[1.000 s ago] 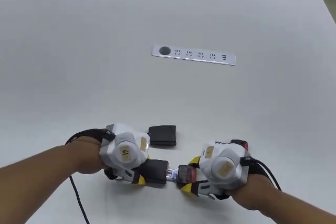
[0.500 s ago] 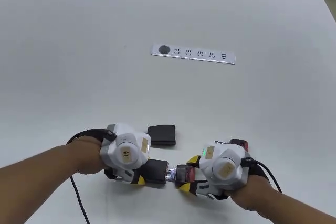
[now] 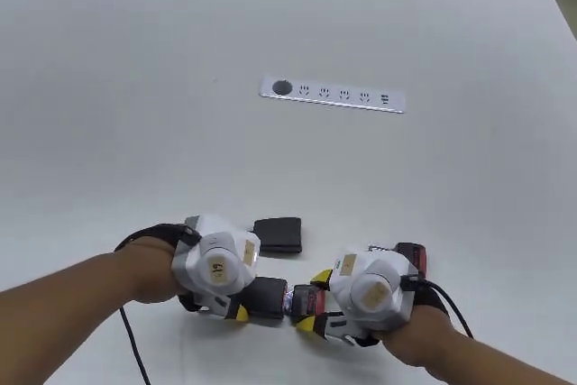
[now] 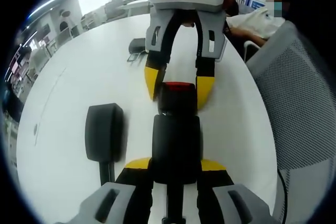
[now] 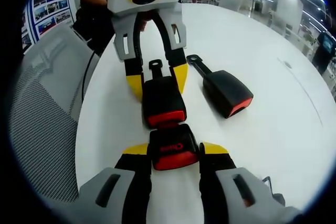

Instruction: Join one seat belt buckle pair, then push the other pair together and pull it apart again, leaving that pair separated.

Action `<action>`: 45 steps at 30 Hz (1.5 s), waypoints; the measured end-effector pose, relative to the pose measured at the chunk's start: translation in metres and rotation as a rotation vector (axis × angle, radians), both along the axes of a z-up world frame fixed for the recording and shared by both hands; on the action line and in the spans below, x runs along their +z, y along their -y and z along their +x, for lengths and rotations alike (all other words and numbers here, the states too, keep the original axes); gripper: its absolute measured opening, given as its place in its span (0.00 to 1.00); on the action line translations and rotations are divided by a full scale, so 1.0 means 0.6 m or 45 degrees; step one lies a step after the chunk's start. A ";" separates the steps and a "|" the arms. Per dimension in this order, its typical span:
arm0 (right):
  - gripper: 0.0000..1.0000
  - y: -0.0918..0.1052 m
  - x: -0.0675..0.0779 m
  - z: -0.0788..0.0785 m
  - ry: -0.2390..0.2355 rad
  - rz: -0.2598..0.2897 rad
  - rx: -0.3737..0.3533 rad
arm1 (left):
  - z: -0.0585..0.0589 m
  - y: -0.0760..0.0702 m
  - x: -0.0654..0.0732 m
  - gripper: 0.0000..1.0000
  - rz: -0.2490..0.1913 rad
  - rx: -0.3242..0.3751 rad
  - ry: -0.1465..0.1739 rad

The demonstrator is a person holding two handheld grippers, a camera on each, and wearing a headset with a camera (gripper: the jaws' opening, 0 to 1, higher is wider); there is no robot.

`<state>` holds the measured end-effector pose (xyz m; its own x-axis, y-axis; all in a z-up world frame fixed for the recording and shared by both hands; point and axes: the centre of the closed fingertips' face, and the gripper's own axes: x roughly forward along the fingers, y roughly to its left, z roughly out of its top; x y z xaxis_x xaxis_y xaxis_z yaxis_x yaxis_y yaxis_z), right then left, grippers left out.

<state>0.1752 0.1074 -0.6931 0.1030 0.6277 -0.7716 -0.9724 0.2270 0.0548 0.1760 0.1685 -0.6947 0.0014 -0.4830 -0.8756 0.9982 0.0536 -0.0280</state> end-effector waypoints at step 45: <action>0.33 0.009 0.008 -0.002 0.012 0.182 -0.014 | -0.002 0.000 0.013 0.32 -0.230 0.167 -0.037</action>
